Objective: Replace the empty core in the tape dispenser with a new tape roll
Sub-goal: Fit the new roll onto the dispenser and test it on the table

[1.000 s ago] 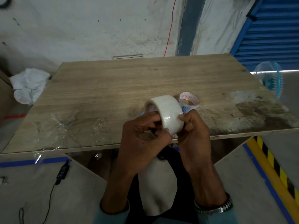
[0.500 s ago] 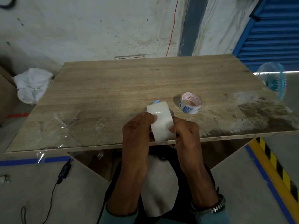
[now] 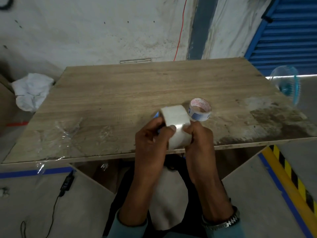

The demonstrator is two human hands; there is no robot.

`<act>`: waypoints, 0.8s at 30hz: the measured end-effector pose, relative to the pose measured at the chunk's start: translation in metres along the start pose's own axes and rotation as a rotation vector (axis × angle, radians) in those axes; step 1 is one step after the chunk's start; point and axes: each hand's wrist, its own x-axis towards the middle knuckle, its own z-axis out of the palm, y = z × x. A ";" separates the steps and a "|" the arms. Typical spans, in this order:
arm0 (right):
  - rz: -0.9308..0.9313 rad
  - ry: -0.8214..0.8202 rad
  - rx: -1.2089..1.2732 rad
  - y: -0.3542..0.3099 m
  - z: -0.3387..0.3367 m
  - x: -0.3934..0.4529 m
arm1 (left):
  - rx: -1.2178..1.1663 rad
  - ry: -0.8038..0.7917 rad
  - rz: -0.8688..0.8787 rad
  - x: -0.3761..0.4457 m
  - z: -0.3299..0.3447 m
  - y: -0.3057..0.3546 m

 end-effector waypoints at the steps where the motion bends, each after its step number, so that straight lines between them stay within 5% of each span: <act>1: -0.011 -0.011 -0.032 0.003 0.004 -0.002 | -0.091 0.050 -0.078 -0.001 0.002 0.000; 7: -0.061 -0.027 -0.103 0.009 0.009 -0.003 | -0.159 0.138 -0.125 0.000 0.003 0.002; 14: -0.028 -0.104 0.043 -0.003 -0.013 -0.004 | 0.234 -0.074 0.407 -0.002 -0.010 -0.007; 24: 0.054 -0.035 0.164 -0.016 -0.005 -0.005 | 0.263 -0.155 0.434 0.001 -0.015 -0.018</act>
